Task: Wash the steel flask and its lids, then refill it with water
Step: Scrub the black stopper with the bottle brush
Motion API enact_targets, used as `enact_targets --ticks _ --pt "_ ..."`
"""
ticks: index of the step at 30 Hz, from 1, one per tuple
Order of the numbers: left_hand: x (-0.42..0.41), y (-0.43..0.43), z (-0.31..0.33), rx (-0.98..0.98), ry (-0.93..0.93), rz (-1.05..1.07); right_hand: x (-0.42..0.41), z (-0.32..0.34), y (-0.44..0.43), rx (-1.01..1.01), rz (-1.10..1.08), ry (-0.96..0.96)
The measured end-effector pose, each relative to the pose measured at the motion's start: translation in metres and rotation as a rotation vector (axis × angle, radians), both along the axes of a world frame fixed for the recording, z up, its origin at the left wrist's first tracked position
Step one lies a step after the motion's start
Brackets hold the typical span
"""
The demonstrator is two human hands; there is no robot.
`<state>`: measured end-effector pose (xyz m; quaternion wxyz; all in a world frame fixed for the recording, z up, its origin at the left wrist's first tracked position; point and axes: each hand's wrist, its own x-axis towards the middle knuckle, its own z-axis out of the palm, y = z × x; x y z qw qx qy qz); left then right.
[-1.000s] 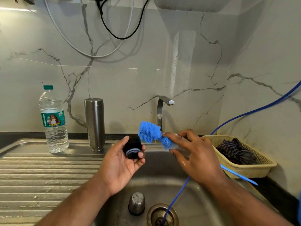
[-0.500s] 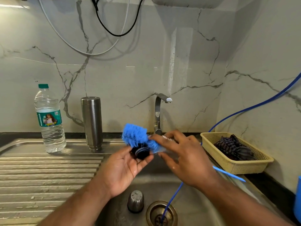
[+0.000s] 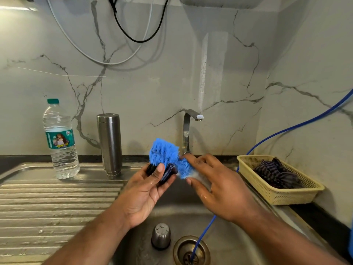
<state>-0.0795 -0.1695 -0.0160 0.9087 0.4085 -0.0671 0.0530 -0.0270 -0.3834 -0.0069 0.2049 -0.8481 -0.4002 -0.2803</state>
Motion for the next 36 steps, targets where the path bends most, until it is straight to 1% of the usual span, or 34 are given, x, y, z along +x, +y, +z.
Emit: enact_targets --ticks 3,6,7,9,13,15,17,20,21,24,28,30,31,33,36 --pt "0.001 0.0 0.0 -0.002 0.009 0.016 0.005 0.001 -0.002 0.049 -0.069 0.026" --pt "-0.001 -0.001 0.001 0.031 0.026 0.007 0.004 -0.002 -0.002 0.004 0.006 0.045" --pt "-0.001 -0.001 0.001 0.027 0.026 0.009 0.005 -0.002 -0.002 0.007 -0.001 0.047" --pt "-0.002 0.0 0.002 -0.015 0.026 0.006 0.008 -0.001 -0.003 0.035 -0.054 0.052" --pt "-0.004 0.001 0.004 -0.102 0.019 -0.078 0.003 -0.002 -0.003 -0.015 0.002 0.042" --pt "-0.003 0.003 0.004 -0.114 0.007 -0.108 0.007 -0.002 -0.003 0.029 -0.047 0.049" --pt "-0.002 0.004 0.003 -0.052 0.003 -0.101 0.009 -0.002 -0.004 0.087 -0.079 0.077" --pt "0.001 0.004 0.001 0.009 -0.001 -0.043 0.004 -0.001 -0.003 0.056 0.008 0.067" --pt "0.001 0.004 0.0 0.024 -0.003 -0.026 0.004 0.0 -0.003 0.051 0.007 0.058" --pt "0.002 0.005 0.0 0.122 0.013 0.039 0.008 0.004 -0.007 0.071 -0.06 0.064" --pt "0.002 0.005 -0.003 0.262 0.048 0.131 0.004 0.003 -0.006 0.005 0.06 0.08" --pt "0.003 0.006 -0.005 0.3 0.067 0.146 0.005 0.003 -0.005 0.008 -0.011 0.054" --pt "0.003 0.006 -0.006 0.314 0.08 0.149 0.005 0.002 -0.005 0.003 -0.047 0.046" --pt "0.003 0.004 -0.004 0.311 0.085 0.139 0.005 0.001 -0.005 -0.024 -0.048 0.061" --pt "0.001 0.003 0.001 0.216 0.094 0.08 0.007 -0.001 -0.004 -0.011 -0.043 0.062"
